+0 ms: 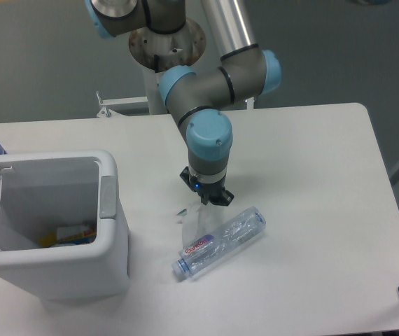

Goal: Place the trash in the trash can
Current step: 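Close the gripper on the white tissue and lift it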

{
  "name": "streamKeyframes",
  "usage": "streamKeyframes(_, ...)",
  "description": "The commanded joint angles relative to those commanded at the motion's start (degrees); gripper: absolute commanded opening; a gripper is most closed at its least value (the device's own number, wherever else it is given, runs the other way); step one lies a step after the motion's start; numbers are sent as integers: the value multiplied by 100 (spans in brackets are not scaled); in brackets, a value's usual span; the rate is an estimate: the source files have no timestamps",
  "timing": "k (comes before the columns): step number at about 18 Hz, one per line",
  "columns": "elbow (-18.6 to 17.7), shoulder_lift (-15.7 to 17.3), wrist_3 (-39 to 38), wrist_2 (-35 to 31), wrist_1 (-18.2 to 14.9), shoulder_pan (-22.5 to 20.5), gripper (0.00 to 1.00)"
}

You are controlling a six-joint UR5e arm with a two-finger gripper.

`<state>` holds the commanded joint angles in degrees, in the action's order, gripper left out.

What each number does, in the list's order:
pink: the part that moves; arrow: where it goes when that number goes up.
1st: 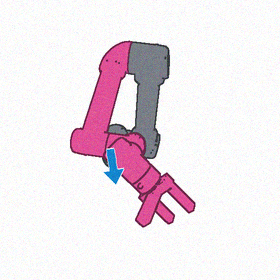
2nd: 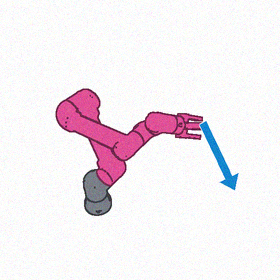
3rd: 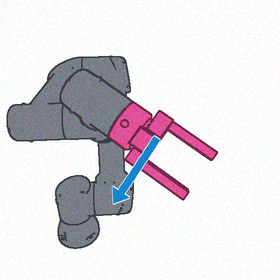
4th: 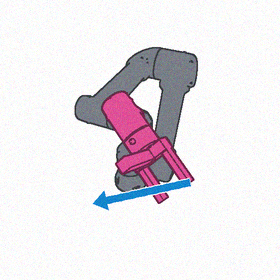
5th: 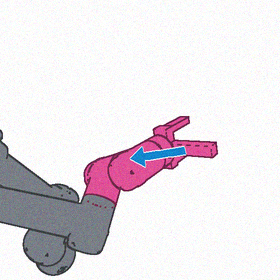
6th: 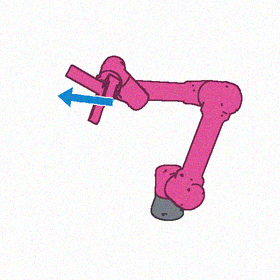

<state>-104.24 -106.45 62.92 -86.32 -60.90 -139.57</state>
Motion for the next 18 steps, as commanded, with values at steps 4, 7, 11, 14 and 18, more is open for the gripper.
streamKeyframes(4,131,159,168,238,-395,-115,0)
streamKeyframes(7,254,229,176,282,-641,-158,0)
streamKeyframes(11,614,247,168,606,-958,-211,0)
streamKeyframes(14,1001,369,45,1106,-1117,-369,0)
streamKeyframes(18,1519,528,-735,2291,-1064,-703,0)
